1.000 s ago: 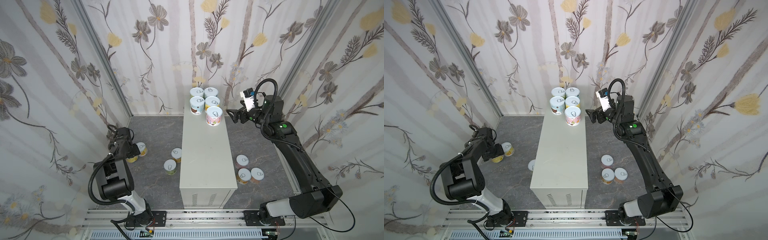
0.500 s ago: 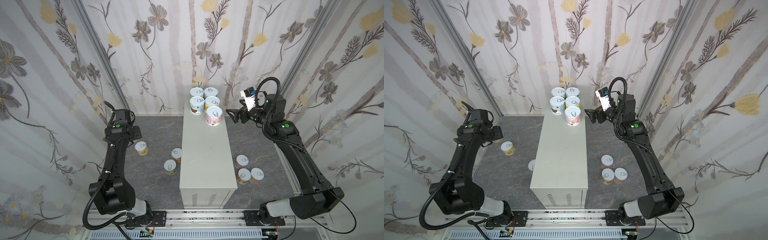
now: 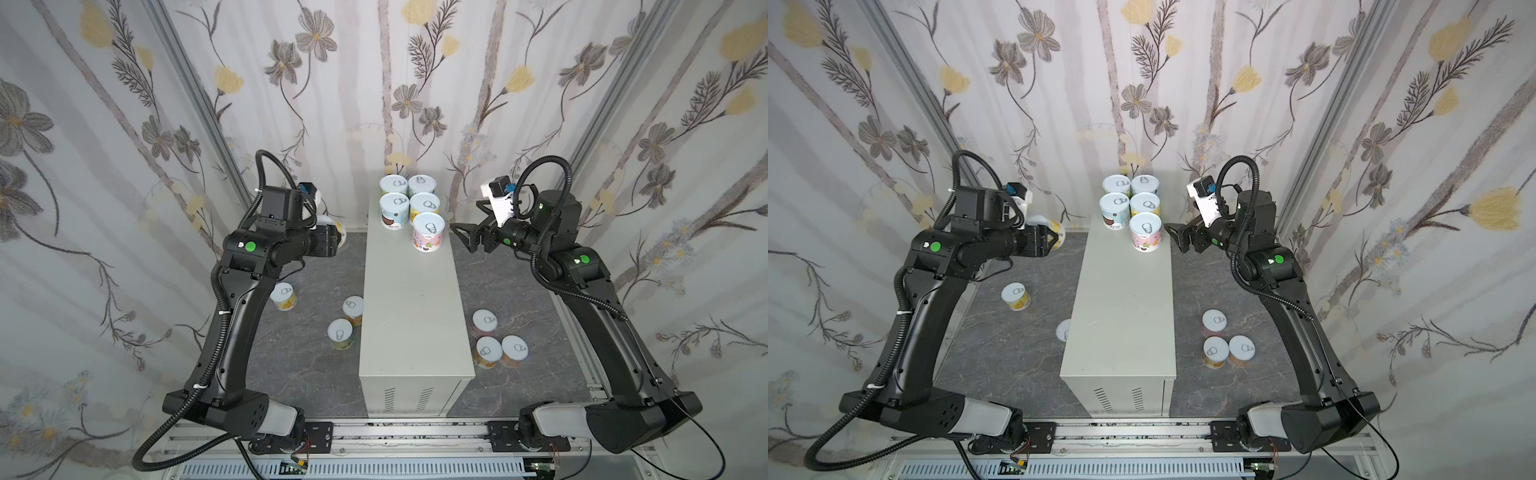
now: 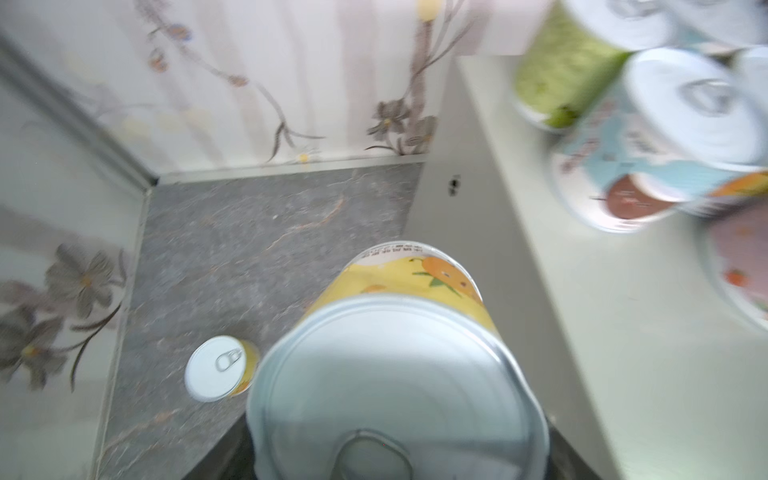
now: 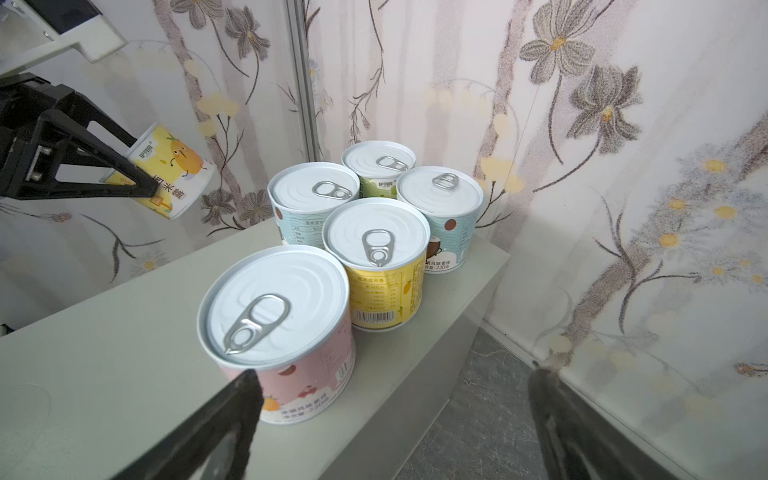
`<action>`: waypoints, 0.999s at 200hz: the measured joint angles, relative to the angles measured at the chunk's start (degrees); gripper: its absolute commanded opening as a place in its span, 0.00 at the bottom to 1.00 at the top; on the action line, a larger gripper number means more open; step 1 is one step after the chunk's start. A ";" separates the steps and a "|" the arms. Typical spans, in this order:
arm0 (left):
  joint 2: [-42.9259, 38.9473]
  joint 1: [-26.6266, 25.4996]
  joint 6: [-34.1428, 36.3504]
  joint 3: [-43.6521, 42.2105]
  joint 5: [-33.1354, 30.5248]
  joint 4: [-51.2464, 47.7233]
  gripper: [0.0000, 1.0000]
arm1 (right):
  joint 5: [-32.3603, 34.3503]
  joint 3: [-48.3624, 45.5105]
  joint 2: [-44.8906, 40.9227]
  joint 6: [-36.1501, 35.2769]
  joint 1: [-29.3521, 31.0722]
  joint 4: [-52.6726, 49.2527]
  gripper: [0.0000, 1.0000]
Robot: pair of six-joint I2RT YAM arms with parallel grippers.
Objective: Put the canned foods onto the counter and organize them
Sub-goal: 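Lift the yellow can and swing it over the counter with the left gripper, then set the yellow can down in front of the group while the right gripper approaches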
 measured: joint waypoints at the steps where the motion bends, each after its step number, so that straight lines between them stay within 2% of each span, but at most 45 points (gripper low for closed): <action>1: 0.15 -0.42 0.04 0.33 -0.02 -0.15 0.46 | 0.00 0.00 -0.04 0.00 0.02 -0.02 1.00; 16: 2.51 -6.40 0.76 4.96 -0.87 -1.88 0.47 | 0.02 -0.15 -0.96 -0.15 0.61 -0.50 1.00; 34: 5.01 -11.17 1.44 7.72 -2.91 -4.28 0.48 | 0.11 -1.31 -2.34 -0.17 1.07 -0.94 1.00; 60: 7.39 -16.09 1.81 9.49 -6.49 -5.09 0.49 | 0.63 -3.54 -4.96 -0.17 2.03 -1.25 1.00; 79: 8.48 -18.51 2.10 10.51 -9.53 -5.29 0.57 | 0.66 -5.01 -6.93 -0.17 2.25 -1.22 1.00; 104: 9.84 -20.94 1.84 12.76 -12.07 -6.97 0.63 | 1.11 -6.54 -8.50 -0.87 2.23 -1.27 1.00; 122: 10.64 -22.14 1.57 14.27 -13.60 -8.37 0.74 | 2.01 -7.23 -8.87 -1.53 2.16 -1.29 1.00; 148: 11.69 -22.82 1.38 15.89 -14.36 -9.99 0.81 | 2.21 -8.11 -9.51 -2.29 2.16 -1.33 1.00; 200: 13.40 -22.93 1.42 17.35 -14.56 -11.02 0.83 | 3.21 -8.90 -10.03 -3.17 2.10 -1.31 1.00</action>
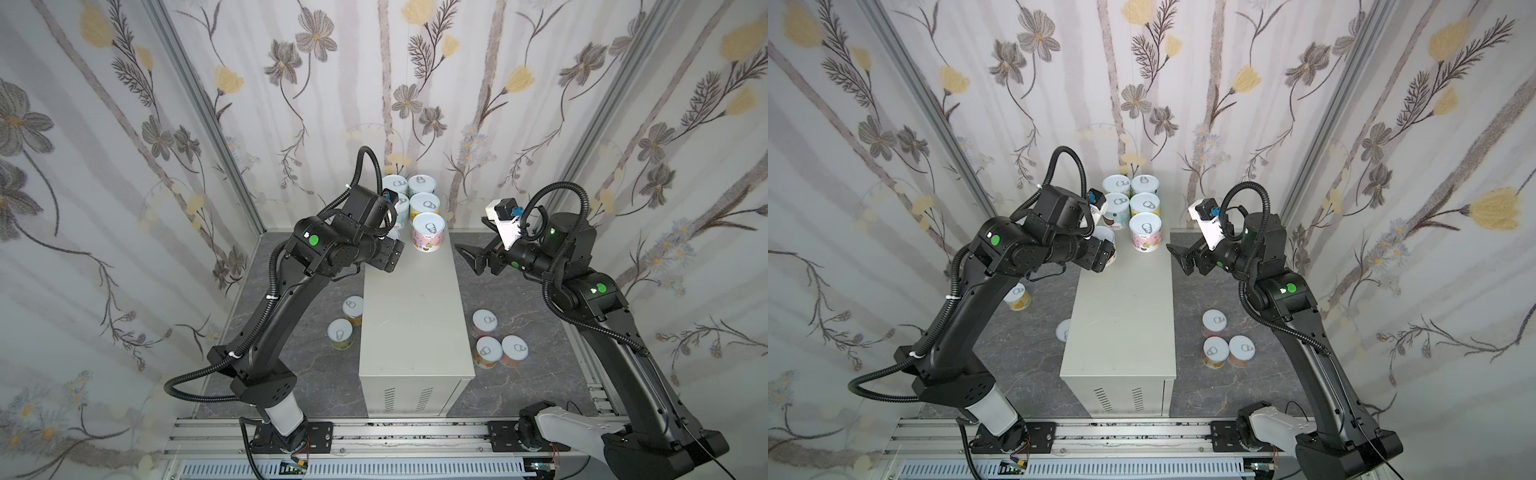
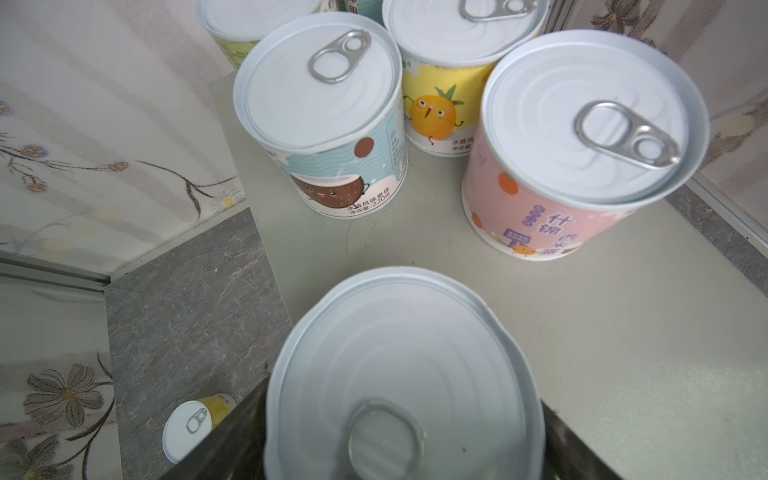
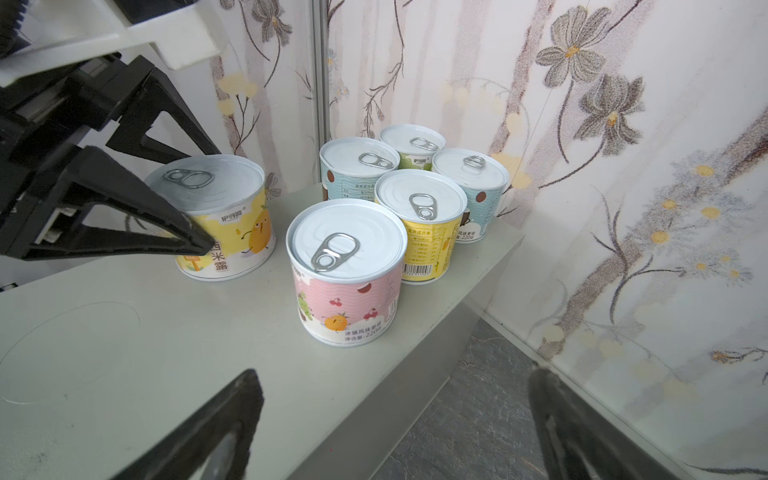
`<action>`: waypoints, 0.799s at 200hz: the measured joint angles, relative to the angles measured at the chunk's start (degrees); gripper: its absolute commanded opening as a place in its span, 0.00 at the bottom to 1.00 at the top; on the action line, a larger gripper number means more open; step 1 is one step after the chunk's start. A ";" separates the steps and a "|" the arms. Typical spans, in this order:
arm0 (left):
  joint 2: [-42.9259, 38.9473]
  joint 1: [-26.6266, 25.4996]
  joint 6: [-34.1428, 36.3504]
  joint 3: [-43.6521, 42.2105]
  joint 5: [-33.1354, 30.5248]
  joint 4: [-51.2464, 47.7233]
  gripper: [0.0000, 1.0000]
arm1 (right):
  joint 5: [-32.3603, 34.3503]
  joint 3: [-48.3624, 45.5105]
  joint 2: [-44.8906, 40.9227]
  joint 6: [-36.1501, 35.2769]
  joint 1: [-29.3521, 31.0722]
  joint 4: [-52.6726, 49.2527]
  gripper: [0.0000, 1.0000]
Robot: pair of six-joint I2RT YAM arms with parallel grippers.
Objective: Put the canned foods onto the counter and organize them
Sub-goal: 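Set the yellow can down in front of the group while the right gripper approaches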
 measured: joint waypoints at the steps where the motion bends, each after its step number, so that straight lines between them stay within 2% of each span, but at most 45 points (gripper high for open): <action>1: 0.02 0.00 0.00 0.00 0.00 0.00 0.83 | 0.02 -0.02 -0.04 -0.02 0.00 0.00 1.00; 36: -0.24 0.00 0.07 -0.04 -0.42 0.07 0.87 | -0.02 -0.35 -0.20 -0.50 -0.04 0.02 1.00; 64: -4.92 0.11 0.39 -4.28 -1.01 1.77 0.93 | -1.60 -1.75 -1.25 -0.81 -0.09 0.68 1.00; 104: -17.11 1.25 3.76 -24.33 -0.26 12.81 0.94 | -4.66 -5.40 -2.54 -0.83 1.25 3.45 1.00; 140: -28.94 3.21 6.49 -43.15 3.32 27.50 0.77 | -5.79 -5.46 -0.98 -0.72 4.63 5.99 1.00; 160: -32.61 4.74 6.47 -49.48 5.27 35.67 0.74 | -5.31 -4.70 1.22 0.63 5.57 7.52 1.00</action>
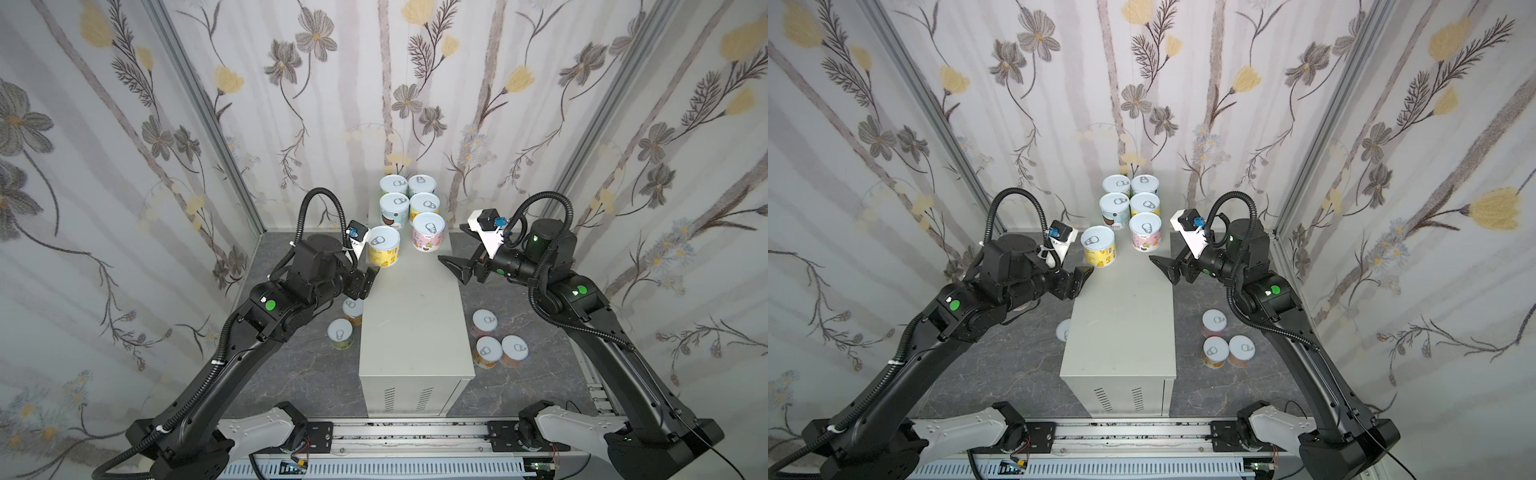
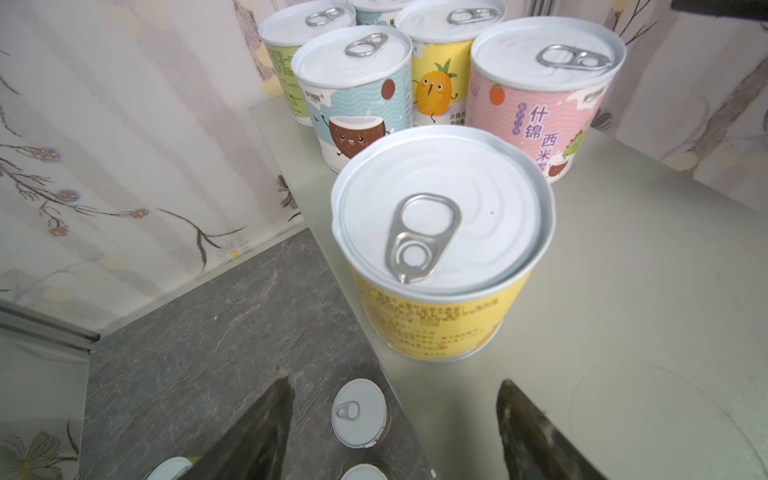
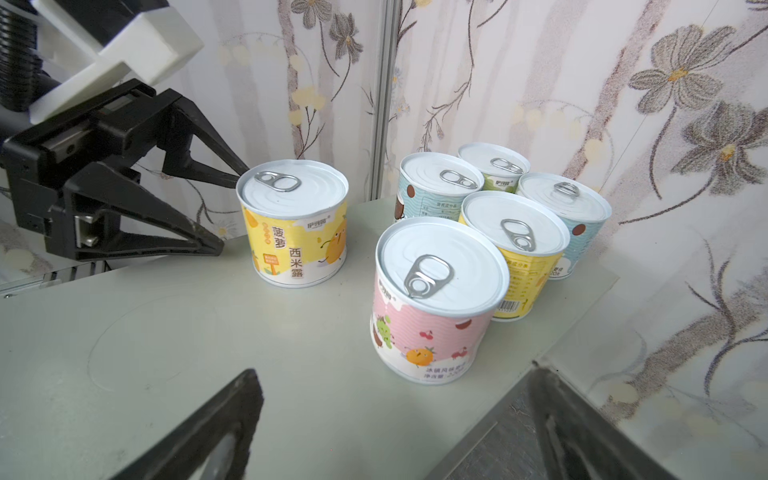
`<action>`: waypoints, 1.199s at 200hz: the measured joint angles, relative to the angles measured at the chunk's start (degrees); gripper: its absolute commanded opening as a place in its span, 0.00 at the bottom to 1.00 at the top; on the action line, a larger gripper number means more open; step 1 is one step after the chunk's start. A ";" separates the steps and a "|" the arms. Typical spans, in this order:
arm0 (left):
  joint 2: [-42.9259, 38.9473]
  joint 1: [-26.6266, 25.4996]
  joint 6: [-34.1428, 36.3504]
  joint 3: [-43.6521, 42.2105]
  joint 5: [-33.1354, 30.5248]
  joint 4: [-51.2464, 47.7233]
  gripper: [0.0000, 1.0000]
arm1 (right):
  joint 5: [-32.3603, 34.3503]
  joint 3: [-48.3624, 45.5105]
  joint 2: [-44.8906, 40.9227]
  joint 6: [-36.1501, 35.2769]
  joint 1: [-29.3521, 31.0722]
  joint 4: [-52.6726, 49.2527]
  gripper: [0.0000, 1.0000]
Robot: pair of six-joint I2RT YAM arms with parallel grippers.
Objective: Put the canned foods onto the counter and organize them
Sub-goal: 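Set the yellow can down in front of the group while the right gripper approaches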
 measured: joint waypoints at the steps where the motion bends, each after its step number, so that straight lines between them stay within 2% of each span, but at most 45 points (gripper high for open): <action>1: -0.13 0.09 0.00 -0.24 0.15 0.35 0.74 | 0.02 0.00 0.09 0.07 0.04 0.07 1.00; 47: -1.36 2.27 -0.68 -6.34 6.69 11.19 0.72 | 0.00 1.09 2.99 1.51 1.20 2.80 0.97; 80: -1.66 3.08 -1.60 -9.92 9.84 16.44 0.66 | 0.63 1.77 4.48 1.79 1.33 3.56 0.97; 143: 0.22 4.50 -2.19 -10.16 10.88 21.88 0.56 | 1.70 2.47 6.21 1.99 1.33 3.54 0.96; 240: 3.19 5.38 -1.90 -9.97 11.10 25.46 0.51 | 2.84 1.33 6.56 1.99 1.36 3.67 0.97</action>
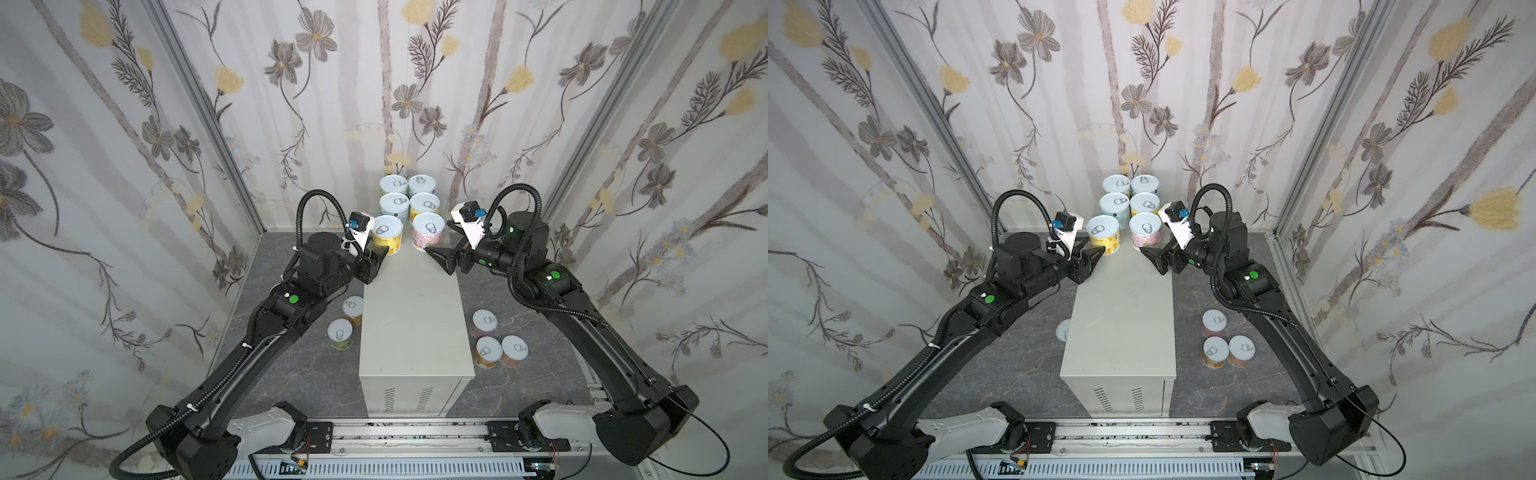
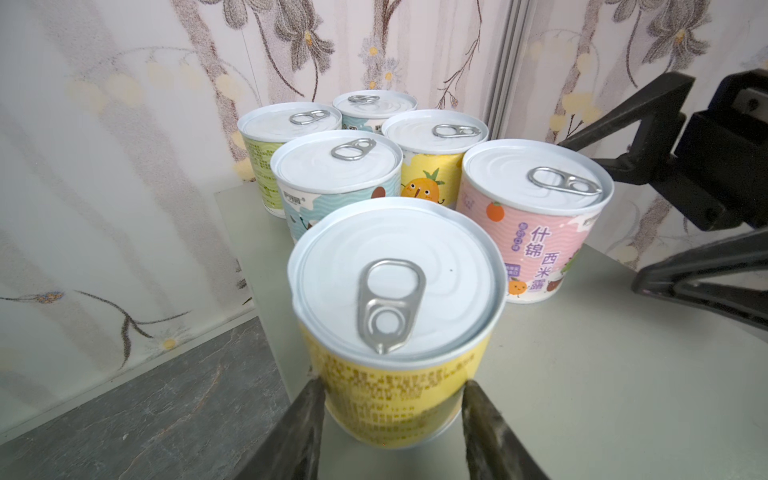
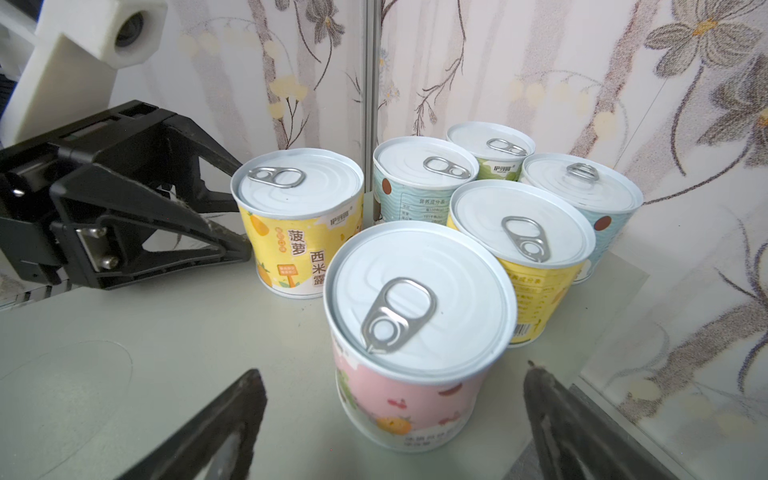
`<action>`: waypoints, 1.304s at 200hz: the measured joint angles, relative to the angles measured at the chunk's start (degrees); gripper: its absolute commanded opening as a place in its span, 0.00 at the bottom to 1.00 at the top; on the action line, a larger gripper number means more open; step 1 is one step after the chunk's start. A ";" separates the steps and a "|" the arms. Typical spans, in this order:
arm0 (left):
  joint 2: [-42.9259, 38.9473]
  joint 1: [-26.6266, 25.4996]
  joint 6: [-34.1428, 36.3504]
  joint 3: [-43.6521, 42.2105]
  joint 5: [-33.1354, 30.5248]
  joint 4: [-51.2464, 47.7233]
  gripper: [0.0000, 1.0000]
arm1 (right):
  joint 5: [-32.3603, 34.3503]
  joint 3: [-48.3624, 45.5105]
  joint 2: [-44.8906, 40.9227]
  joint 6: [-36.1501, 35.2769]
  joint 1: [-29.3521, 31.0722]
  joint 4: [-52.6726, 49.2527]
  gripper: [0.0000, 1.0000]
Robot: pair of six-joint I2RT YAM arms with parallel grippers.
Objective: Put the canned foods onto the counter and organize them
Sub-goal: 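Set the yellow can down in front of the group while the right gripper approaches, then hold the yellow can with the left gripper while the right gripper braces the pink can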
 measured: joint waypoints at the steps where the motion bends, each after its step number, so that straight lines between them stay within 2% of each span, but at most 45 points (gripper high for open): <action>1: 0.04 0.02 0.00 0.00 0.00 0.00 0.51 | 0.07 -0.02 0.00 0.00 0.00 0.00 0.97; 148: 1.42 0.26 1.90 0.76 1.92 1.77 0.47 | 3.30 -1.42 -0.48 0.61 -0.11 1.66 0.95; 261: 1.68 0.26 2.64 0.31 3.65 3.78 0.46 | 4.37 -2.29 -0.50 1.05 -0.11 3.21 0.85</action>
